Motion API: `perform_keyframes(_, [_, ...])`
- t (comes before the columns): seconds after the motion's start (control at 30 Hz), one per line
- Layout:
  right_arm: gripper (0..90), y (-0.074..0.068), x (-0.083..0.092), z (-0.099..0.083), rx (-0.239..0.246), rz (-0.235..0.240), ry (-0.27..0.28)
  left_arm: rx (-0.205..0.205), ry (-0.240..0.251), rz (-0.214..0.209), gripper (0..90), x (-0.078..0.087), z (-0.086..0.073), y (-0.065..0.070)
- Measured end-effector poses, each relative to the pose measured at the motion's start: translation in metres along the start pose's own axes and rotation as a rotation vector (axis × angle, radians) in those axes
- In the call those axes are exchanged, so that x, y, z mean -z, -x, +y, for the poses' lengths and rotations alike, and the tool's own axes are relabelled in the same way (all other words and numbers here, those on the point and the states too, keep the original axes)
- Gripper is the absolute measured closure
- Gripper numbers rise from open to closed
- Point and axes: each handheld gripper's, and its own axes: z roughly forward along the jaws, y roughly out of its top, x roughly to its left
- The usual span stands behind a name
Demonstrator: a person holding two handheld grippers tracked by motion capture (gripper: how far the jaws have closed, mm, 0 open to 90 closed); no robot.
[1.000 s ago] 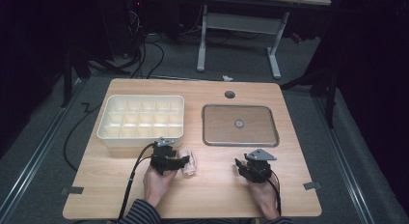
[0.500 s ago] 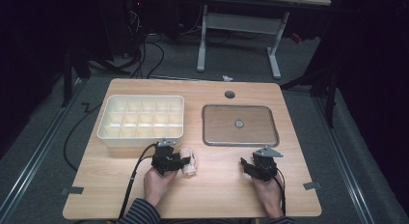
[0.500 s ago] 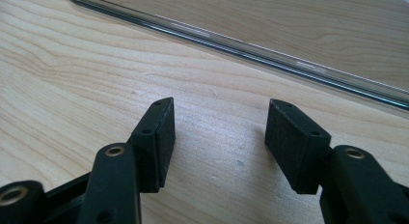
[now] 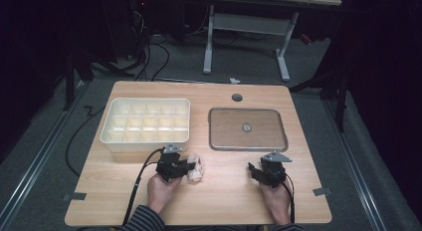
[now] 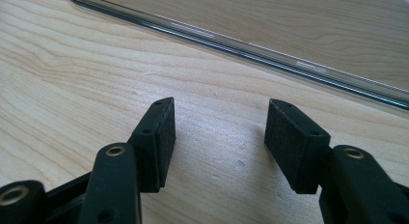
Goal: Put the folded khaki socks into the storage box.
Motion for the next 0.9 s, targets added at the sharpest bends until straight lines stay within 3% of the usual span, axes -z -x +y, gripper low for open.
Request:
perform_keyframes(0.2, [44.0,-0.001,0.0,0.0,0.006,0.003,0.0,0.004,-0.008,-0.013,73.0,0.003,0.0,-0.001])
perform_keyframes(0.43, [43.7,-0.001,0.0,0.0,0.007,0.004,0.0,-0.042,-0.01,0.003,73.1,0.011,-0.001,0.004])
perform_keyframes(0.63, [43.7,-0.002,0.0,0.0,0.005,0.002,0.0,-0.039,0.006,-0.009,73.3,0.019,-0.001,0.003])
perform_keyframes(0.9, [43.6,-0.002,0.0,0.0,0.008,0.0,0.001,-0.045,0.012,0.006,73.5,0.031,-0.001,0.003])
